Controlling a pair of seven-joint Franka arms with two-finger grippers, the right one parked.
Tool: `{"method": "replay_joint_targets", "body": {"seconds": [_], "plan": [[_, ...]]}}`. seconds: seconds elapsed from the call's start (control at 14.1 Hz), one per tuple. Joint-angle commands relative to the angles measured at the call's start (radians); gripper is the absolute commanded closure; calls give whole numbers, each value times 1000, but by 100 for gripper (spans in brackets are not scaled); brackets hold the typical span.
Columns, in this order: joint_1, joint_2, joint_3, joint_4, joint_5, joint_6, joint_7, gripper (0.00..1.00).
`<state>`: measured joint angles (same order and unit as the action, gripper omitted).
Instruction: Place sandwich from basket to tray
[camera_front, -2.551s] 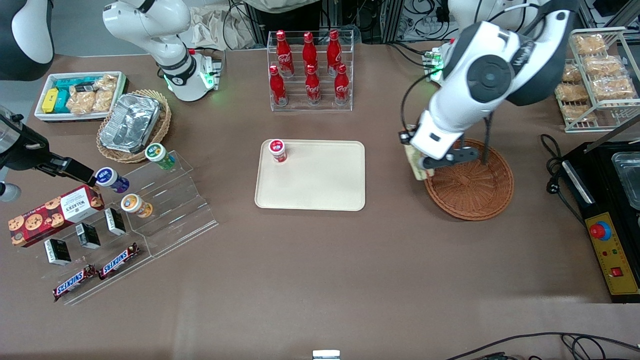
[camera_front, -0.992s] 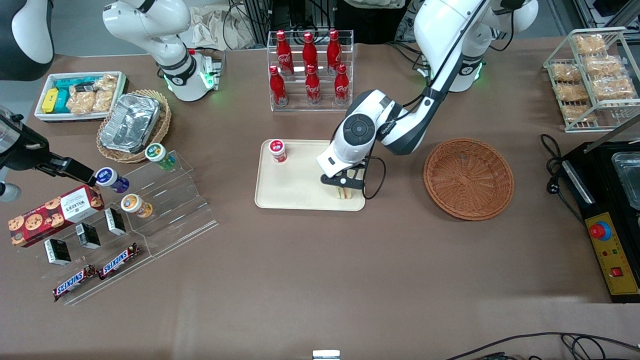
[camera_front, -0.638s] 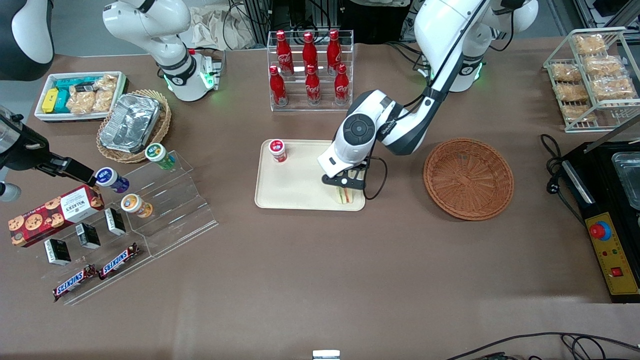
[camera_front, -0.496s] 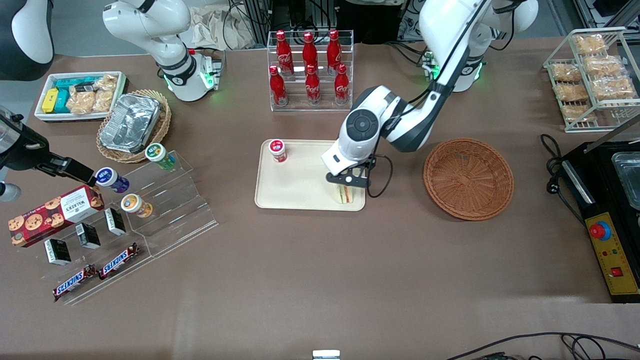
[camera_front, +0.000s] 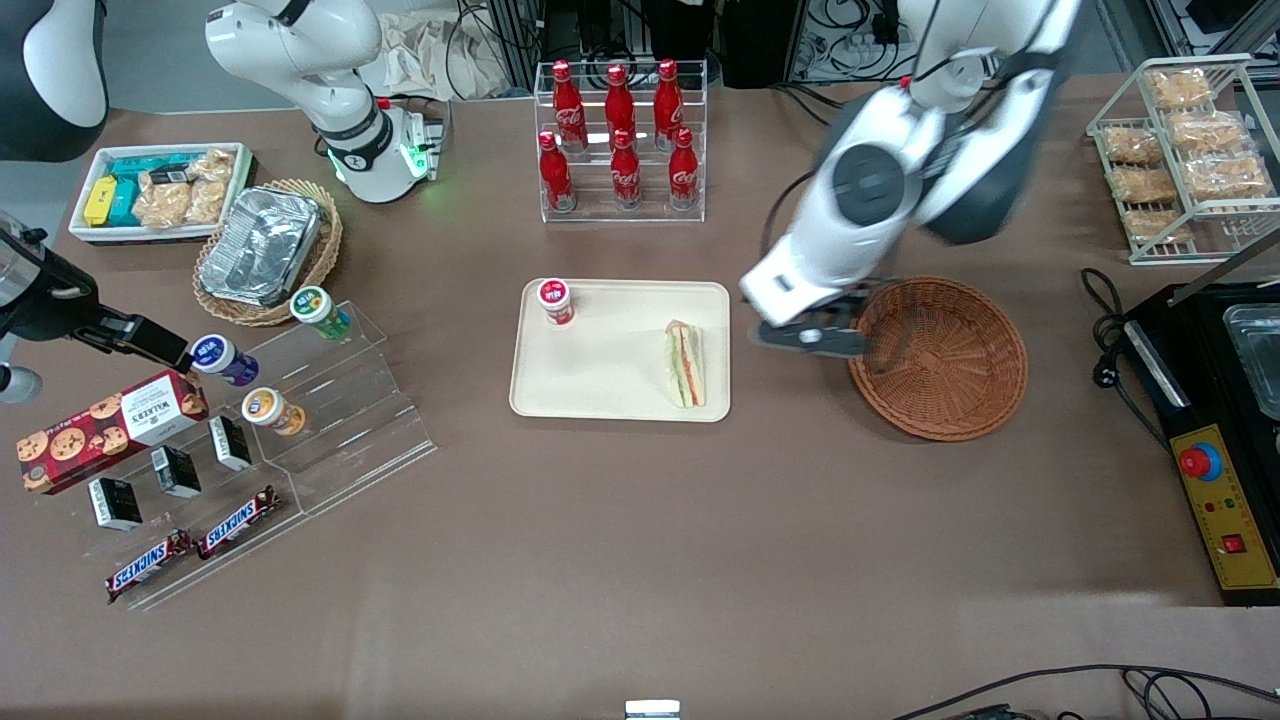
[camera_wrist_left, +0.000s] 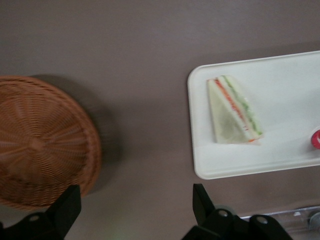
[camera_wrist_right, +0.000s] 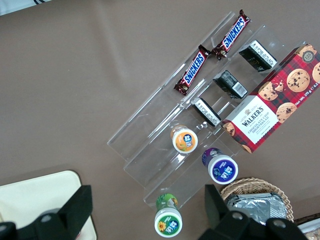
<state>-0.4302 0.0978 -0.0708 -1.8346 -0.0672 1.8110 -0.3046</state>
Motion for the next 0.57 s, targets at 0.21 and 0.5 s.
{"method": "replay_joint_targets", "body": {"seconds": [0.21,0.5], "plan": [[234,-84,-9,77,9,-177,180,1],[330,-121,3,81,66,-183,173,0]]}}
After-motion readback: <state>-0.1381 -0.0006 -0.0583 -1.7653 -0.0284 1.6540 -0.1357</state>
